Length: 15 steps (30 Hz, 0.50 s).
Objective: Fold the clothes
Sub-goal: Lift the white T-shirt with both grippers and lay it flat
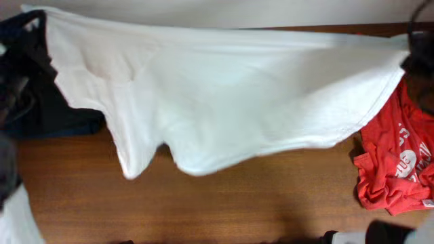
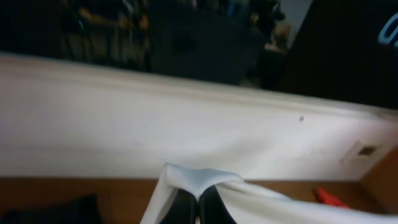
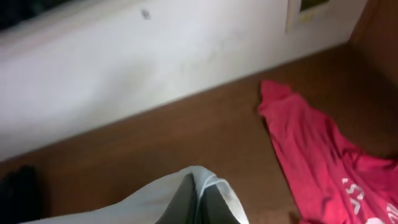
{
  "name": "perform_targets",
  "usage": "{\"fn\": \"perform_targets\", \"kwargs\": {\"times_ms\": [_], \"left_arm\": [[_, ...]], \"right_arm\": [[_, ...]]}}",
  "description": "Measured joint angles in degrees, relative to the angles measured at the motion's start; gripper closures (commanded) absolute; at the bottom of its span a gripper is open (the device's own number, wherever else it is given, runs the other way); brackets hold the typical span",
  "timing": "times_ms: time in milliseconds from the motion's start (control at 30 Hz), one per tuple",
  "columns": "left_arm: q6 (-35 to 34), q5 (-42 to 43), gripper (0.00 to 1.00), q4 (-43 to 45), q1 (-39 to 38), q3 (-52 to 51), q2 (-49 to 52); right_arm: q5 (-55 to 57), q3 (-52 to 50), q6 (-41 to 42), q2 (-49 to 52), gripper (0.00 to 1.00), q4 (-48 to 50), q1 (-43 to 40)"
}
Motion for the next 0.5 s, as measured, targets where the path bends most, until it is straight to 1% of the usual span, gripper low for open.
{"fn": "perform_targets", "kwargs": {"times_ms": [100,200,233,333,433,500], "left_arm": [[0.46,1.07,1.0,0.59,-2.1,0.02,7.56],[0.92,1.49,1.0,4.37,-4.04,-0.26,17.22],[1.05,1.77,1.0,8.13,-4.79,-0.42,21.07],[1.36,1.77,1.0,18.29,-5.81,-0.94,28.06],[0.17,1.77,1.0,28.83,-6.12,-1.27,30.71],[-0.96,1.7,1.0,32.17,-6.12,1.9,30.73]], "right_arm": [[-0.9,-0.24,-0.44,7.04,0.96,0.72,0.02],[-2.05,-0.39,-0.63,14.49,0.96,5.57,0.04],[-3.28,-0.42,-0.61,16.98,0.96,8.63,0.07],[-5.9,-0.72,0.7,20.72,0.96,15.67,0.17],[-7.43,-1.03,3.61,21.64,0.96,24.33,0.42],[-7.65,0.28,4.59,21.38,0.96,26.93,0.46]]}}
